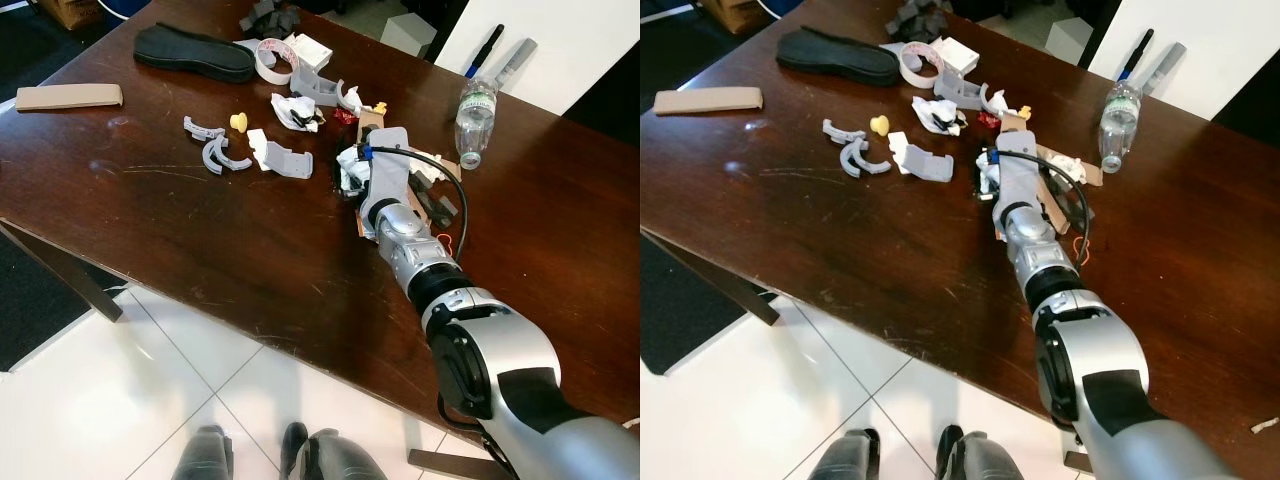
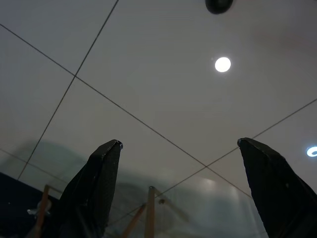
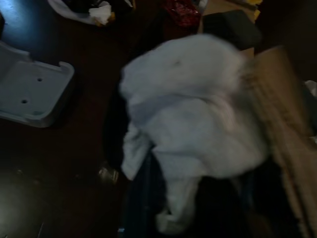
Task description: Picking trash to rubbish bin
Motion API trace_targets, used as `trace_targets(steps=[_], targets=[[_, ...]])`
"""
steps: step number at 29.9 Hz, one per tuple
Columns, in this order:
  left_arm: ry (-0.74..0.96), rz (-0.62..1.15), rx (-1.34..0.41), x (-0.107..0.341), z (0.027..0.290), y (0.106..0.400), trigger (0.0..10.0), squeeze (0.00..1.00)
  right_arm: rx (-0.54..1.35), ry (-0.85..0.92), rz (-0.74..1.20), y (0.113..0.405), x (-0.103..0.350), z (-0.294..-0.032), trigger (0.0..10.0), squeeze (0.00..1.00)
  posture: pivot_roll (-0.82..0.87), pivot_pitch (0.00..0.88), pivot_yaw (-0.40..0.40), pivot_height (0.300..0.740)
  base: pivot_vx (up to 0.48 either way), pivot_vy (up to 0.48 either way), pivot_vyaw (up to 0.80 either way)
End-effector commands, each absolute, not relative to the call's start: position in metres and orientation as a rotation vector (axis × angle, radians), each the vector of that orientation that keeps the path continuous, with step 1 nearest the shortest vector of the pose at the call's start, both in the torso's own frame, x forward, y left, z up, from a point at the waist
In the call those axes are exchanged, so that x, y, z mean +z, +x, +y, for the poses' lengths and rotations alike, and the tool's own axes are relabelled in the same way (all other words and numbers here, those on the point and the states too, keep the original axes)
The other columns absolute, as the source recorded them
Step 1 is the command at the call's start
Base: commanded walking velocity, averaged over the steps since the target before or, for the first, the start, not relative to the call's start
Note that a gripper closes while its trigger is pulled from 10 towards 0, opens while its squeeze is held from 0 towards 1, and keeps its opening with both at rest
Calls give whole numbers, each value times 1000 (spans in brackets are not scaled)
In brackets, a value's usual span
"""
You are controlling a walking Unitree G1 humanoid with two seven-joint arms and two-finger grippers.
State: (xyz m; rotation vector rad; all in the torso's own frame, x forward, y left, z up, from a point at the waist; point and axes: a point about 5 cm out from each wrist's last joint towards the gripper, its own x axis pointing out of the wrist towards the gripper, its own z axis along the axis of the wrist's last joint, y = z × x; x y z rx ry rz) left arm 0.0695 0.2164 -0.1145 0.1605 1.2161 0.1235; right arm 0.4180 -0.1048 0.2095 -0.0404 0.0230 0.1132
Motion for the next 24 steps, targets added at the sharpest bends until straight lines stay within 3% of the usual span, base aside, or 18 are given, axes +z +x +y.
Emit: trace_targets(steps=[1,15,24], targets=[[140,1270,93,-119,203,56,10000,0,119,8,45,417,203,-112,0,0,252,310,-179,740,0,0,0],[127,1254,159,-116,220,64,10000,0,310,255,-87,417,222,-110,0,0,250,220,-163,740,0,0,0],[91,1242,242,-113,233,67,10000,0,477,517,-204,415,242,-111,0,0,240,163,-146,740,0,0,0]])
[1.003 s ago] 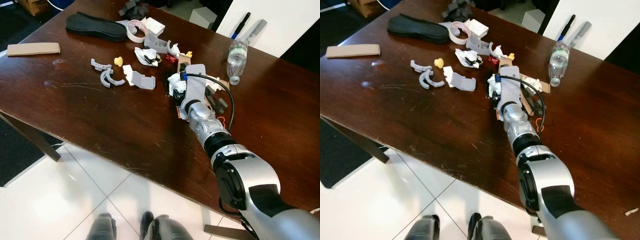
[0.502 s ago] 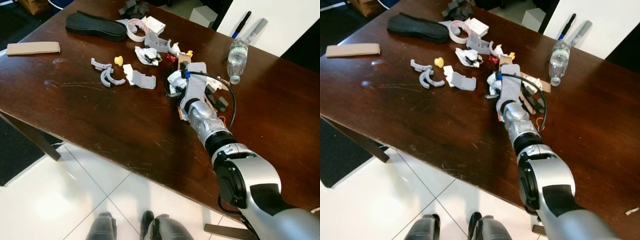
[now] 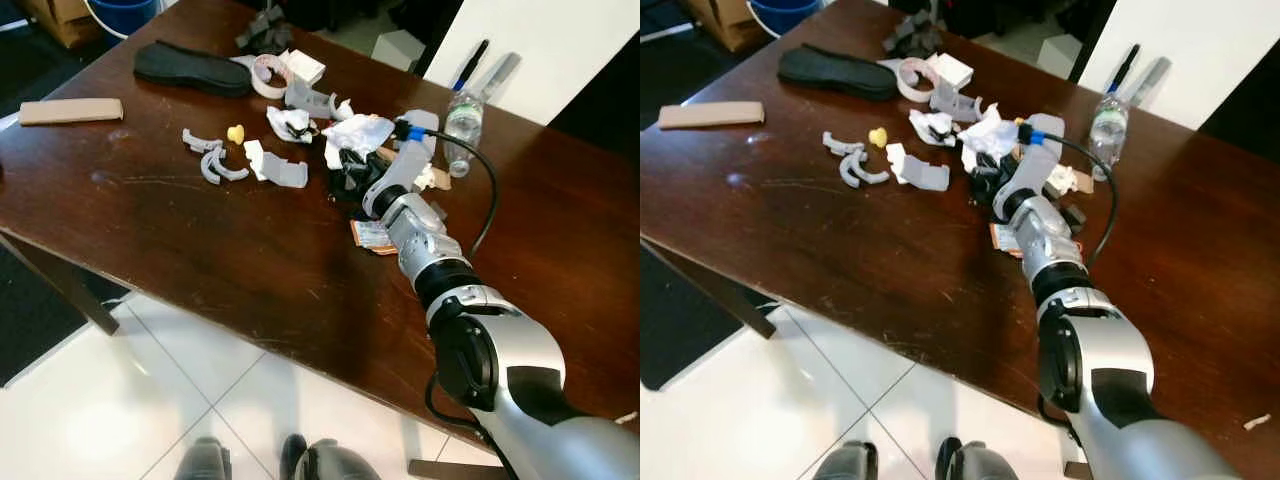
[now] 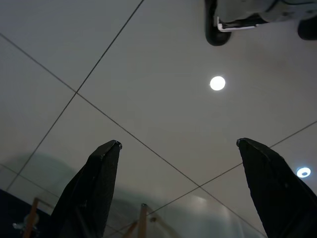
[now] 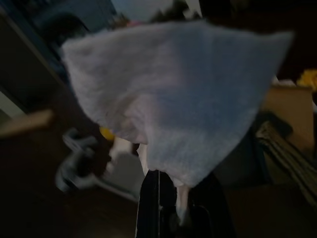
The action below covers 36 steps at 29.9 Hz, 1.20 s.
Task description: Picking trash to rubbish bin
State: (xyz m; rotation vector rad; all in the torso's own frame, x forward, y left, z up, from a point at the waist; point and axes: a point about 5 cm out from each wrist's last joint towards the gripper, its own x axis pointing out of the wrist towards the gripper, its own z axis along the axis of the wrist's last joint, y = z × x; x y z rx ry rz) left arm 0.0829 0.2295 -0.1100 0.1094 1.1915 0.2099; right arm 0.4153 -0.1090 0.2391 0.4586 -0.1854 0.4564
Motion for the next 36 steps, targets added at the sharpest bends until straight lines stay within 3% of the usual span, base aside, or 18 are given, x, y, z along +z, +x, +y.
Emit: trace_targets(steps=[1,7,18,21,22,24,26,29,33,36], targets=[[84,1240,258,-112,235,68,10000,0,496,556,-219,415,244,-112,0,0,240,161,-146,740,0,0,0],[26,1217,414,-107,256,62,10000,0,570,681,-276,413,252,-119,0,0,235,150,-145,740,0,0,0],[-60,1091,724,-91,302,57,10000,0,569,691,-249,412,241,-121,0,0,242,142,-141,740,0,0,0],[-84,991,818,-80,323,63,10000,0,581,696,-246,411,239,-120,0,0,247,140,-144,740,0,0,0],[-106,856,892,-64,344,74,10000,0,616,705,-248,409,237,-118,0,0,251,141,-148,740,0,0,0],[-106,856,892,-64,344,74,10000,0,616,705,-248,409,237,-118,0,0,251,141,-148,740,0,0,0],[-109,685,965,-42,370,88,10000,0,716,721,-260,405,236,-114,0,0,256,146,-153,740,0,0,0],[-107,585,1001,-27,384,96,10000,0,806,730,-274,400,236,-111,0,0,257,149,-155,740,0,0,0],[-100,283,1112,23,426,109,10000,0,1086,724,-300,382,234,-99,0,0,253,156,-156,740,0,0,0],[-93,230,1127,34,433,111,10000,0,1122,718,-300,379,233,-97,0,0,253,156,-156,740,0,0,0]])
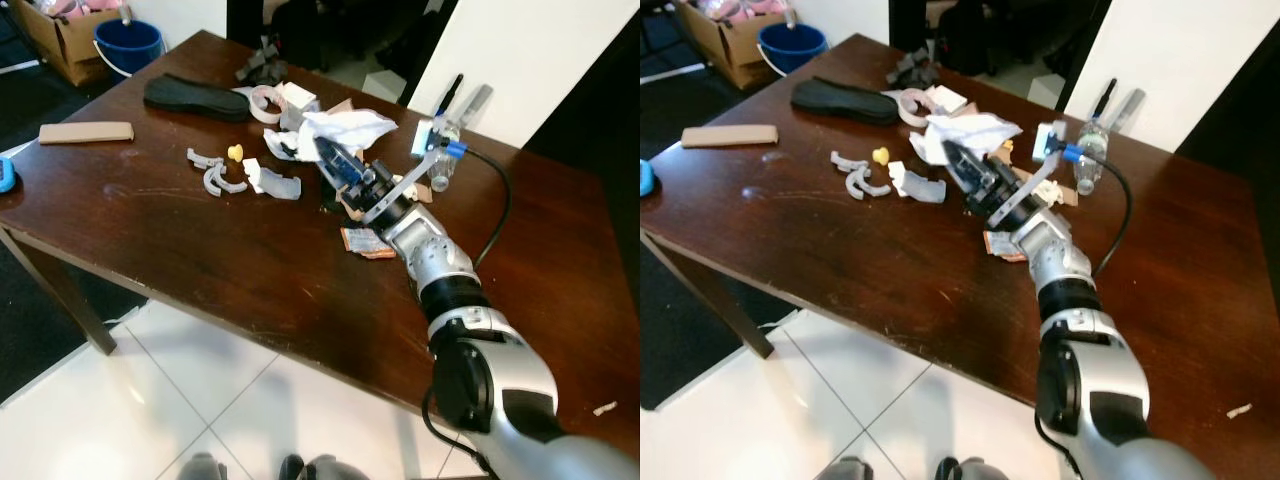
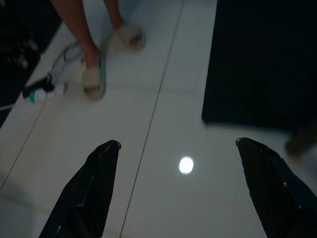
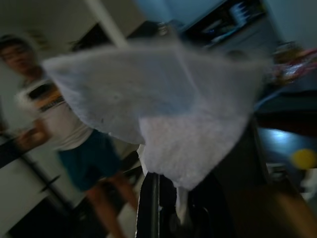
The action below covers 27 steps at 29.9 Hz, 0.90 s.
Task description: Picking trash to rubbish bin
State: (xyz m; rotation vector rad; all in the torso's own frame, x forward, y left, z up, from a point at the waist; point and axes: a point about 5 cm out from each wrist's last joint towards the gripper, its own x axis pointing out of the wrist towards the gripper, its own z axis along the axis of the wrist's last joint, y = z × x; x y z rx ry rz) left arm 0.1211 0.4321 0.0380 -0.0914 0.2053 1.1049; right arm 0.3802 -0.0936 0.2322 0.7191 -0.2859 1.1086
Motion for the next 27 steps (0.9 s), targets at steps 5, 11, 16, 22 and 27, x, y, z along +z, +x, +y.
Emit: trace_targets(steps=[5,11,16,22,27], targets=[[-43,1,1180,79,457,117,10000,0,1187,667,-267,372,225,-91,0,0,250,156,-156,740,0,0,0],[13,-262,1107,141,469,137,10000,0,1068,585,-189,376,211,-91,0,0,252,154,-153,740,0,0,0],[44,-467,903,195,457,169,10000,0,853,532,-104,386,196,-96,0,0,254,153,-150,740,0,0,0],[20,-623,421,247,392,234,10000,0,570,547,-61,398,190,-115,0,0,251,144,-148,740,0,0,0],[101,-584,123,255,338,264,10000,0,458,595,-94,402,194,-130,0,0,244,142,-142,740,0,0,0]])
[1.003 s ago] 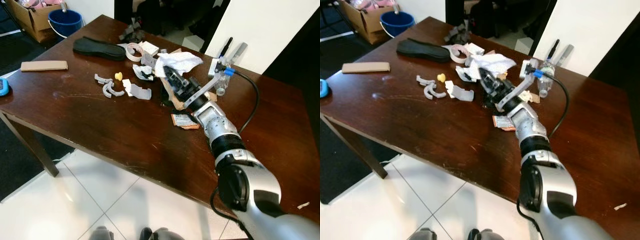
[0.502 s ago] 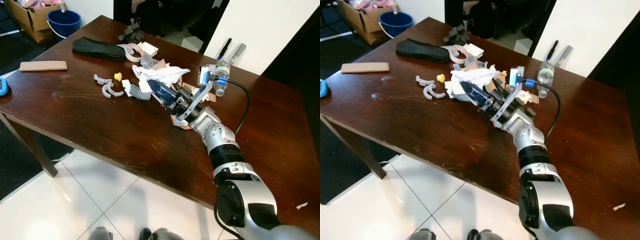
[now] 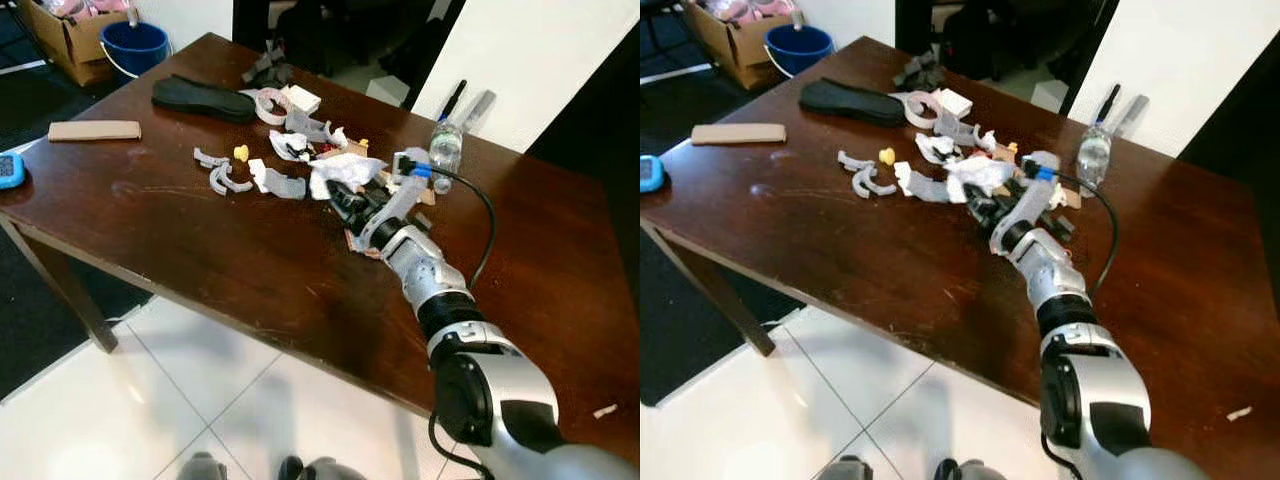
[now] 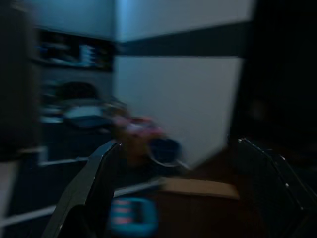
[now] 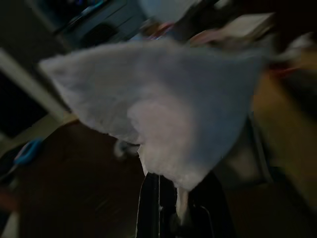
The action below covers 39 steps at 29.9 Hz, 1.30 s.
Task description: Picking trash to rubbish bin
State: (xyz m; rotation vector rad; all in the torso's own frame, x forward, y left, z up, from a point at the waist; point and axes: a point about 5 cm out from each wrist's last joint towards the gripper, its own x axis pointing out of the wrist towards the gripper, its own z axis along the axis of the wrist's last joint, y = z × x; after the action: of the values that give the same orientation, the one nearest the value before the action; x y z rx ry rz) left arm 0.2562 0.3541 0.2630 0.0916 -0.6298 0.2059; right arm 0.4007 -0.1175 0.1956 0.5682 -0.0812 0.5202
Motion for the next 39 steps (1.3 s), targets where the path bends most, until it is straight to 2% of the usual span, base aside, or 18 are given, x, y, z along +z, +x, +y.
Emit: trace_targets(steps=[1,2,4,5,6,7,8,11,15,21,26,30,36,39], targets=[[114,-562,-4,254,312,275,10000,0,393,597,-109,404,196,-140,0,0,239,142,-139,740,0,0,0],[124,-533,-116,250,290,283,10000,0,329,597,-117,405,197,-150,235,0,235,144,-137,740,0,0,0],[124,-533,-116,250,290,283,10000,0,329,597,-117,405,197,-150,235,0,235,144,-137,740,0,0,0],[141,-507,-204,246,271,290,10000,0,276,602,-124,406,198,-159,1020,0,232,145,-136,740,0,0,0],[148,-479,-270,241,255,295,10000,0,230,603,-130,406,199,-169,6471,0,224,148,-132,740,0,0,0],[140,-462,-324,237,241,300,10000,0,195,603,-139,406,200,-180,10000,0,212,153,-129,740,0,0,0],[132,-451,-369,234,229,303,10000,0,163,601,-147,405,201,-190,10000,0,204,158,-128,740,0,0,0],[123,-441,-399,233,221,305,10000,0,138,599,-152,405,202,-197,10000,0,204,158,-128,740,0,0,0],[143,-403,-507,232,198,307,10000,0,60,574,-171,401,204,-222,10000,0,163,194,-129,740,0,0,0],[169,-405,-501,237,190,314,10000,0,43,551,-157,397,201,-233,10000,0,134,220,-130,740,0,0,-400],[217,-412,-450,241,191,320,10000,0,43,550,-158,396,199,-235,10000,0,124,218,-126,740,0,0,-800],[284,-427,-325,254,201,329,10000,0,36,552,-179,396,200,-234,10000,0,121,206,-116,740,0,0,0],[269,-428,-232,257,212,332,10000,0,45,560,-184,396,201,-231,10000,0,128,186,-103,740,0,0,0],[239,-424,-138,256,227,331,10000,0,54,560,-179,397,199,-225,10000,0,137,166,-99,740,0,0,0]])
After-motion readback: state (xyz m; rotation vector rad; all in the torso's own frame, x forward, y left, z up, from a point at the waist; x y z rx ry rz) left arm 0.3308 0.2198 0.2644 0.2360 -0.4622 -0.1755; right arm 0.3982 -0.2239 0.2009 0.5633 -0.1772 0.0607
